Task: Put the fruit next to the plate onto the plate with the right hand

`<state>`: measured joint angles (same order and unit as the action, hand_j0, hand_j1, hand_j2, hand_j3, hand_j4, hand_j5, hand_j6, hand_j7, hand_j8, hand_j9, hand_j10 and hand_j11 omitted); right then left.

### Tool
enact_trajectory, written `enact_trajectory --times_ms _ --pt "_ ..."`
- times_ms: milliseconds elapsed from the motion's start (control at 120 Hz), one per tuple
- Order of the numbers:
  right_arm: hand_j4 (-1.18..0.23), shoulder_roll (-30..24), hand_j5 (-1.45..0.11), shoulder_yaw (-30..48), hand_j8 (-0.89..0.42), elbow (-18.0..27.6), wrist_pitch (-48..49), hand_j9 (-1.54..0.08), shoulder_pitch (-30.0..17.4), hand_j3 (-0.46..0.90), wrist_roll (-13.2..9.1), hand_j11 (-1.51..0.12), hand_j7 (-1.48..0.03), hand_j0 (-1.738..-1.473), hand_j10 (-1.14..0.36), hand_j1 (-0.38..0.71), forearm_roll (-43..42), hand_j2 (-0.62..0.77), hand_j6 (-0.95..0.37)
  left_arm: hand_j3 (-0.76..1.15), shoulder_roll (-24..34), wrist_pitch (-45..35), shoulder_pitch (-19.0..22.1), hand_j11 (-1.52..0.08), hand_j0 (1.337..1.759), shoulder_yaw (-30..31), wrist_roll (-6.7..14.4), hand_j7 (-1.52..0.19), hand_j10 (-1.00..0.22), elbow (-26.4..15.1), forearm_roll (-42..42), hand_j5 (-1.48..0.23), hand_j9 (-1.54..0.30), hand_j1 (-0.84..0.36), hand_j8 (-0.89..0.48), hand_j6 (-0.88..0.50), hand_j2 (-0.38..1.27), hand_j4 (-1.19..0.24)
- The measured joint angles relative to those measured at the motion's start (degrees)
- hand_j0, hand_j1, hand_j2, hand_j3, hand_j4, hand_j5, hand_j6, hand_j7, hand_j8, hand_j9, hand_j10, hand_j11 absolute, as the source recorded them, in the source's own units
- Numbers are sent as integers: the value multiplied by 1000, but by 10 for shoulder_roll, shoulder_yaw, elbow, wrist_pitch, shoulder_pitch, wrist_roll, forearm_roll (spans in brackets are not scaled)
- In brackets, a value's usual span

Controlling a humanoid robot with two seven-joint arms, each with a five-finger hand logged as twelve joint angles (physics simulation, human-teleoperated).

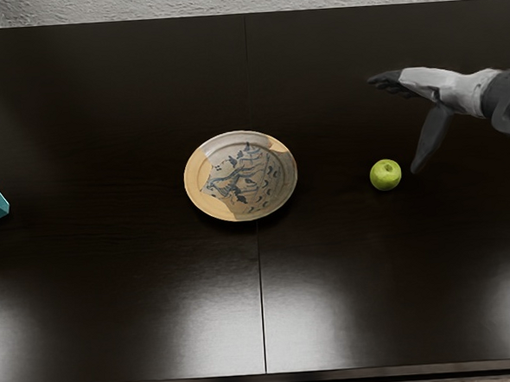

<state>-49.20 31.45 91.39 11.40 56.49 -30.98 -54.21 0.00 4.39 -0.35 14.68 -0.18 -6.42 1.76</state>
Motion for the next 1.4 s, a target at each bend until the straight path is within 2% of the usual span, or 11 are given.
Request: enact_trajectory --times_ms 167,375,717,958,1400 --pt "-115 8 -145 -83 -116 24 -97 -145 -1 0 -8 -145 -144 -1658 -115 -218 -50 -20 -117 0 0 0 0 -318 1658 0 0 -318 -245 0 0 -318 -318 55 -245 -245 49 -245" --pt "-195 47 -248 -145 -196 7 -154 -247 -1 0 -11 -247 -247 -1658 -194 -123 -69 -35 -197 0 0 0 0 -318 1658 0 0 -318 -245 0 0 -318 -318 55 -245 -245 49 -245" --pt "-260 103 -333 -182 -261 -31 -201 -333 -1 0 -37 -333 -333 -1658 -259 -44 -105 -48 -262 0 0 0 0 -318 1658 0 0 -318 -245 0 0 -318 -318 55 -245 -245 49 -245" --pt "-320 122 -411 -199 -320 -51 -211 -411 -1 0 -40 -411 -410 -1658 -319 27 -119 -60 -321 0 0 0 0 -318 1658 0 0 -318 -245 0 0 -318 -318 55 -245 -245 49 -245" --pt "-399 117 -516 -212 -400 -53 -219 -516 -2 0 -40 -516 -515 -1658 -399 124 -131 -76 -401 0 0 0 0 -318 1658 0 0 -318 -245 0 0 -318 -318 55 -245 -245 49 -245"
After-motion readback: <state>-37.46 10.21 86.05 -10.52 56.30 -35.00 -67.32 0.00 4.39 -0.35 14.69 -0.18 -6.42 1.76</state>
